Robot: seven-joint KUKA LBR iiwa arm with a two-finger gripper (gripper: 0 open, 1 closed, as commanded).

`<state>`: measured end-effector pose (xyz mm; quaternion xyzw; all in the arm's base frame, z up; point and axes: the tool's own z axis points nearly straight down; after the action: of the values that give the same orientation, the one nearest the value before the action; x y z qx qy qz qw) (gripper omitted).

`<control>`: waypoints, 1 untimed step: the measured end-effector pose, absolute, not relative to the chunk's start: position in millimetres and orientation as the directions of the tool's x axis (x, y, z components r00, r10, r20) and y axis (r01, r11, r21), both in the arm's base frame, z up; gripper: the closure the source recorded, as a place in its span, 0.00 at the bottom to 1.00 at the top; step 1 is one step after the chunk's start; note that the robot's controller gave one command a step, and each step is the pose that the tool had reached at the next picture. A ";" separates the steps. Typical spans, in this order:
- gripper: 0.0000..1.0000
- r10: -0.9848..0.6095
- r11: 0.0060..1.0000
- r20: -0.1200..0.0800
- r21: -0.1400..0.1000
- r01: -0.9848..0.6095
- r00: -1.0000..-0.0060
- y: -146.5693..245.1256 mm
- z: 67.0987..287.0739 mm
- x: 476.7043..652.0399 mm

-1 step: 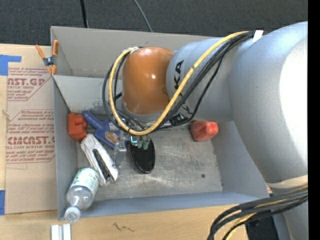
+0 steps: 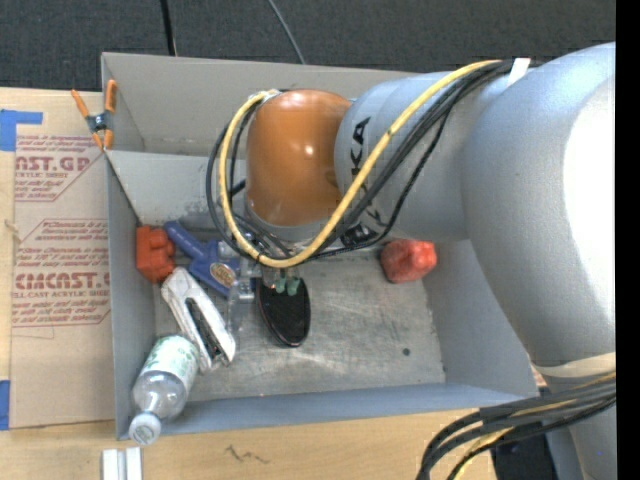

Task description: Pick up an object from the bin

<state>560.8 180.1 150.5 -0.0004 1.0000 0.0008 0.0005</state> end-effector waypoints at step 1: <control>0.00 0.105 0.995 -0.004 0.003 0.105 -0.995 168.9 101.4 564.8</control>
Offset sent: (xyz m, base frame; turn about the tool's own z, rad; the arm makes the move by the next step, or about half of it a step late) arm 0.0029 -0.0162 -0.0254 0.1707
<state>564.8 168.9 101.4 0.0524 0.9986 0.0014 0.0021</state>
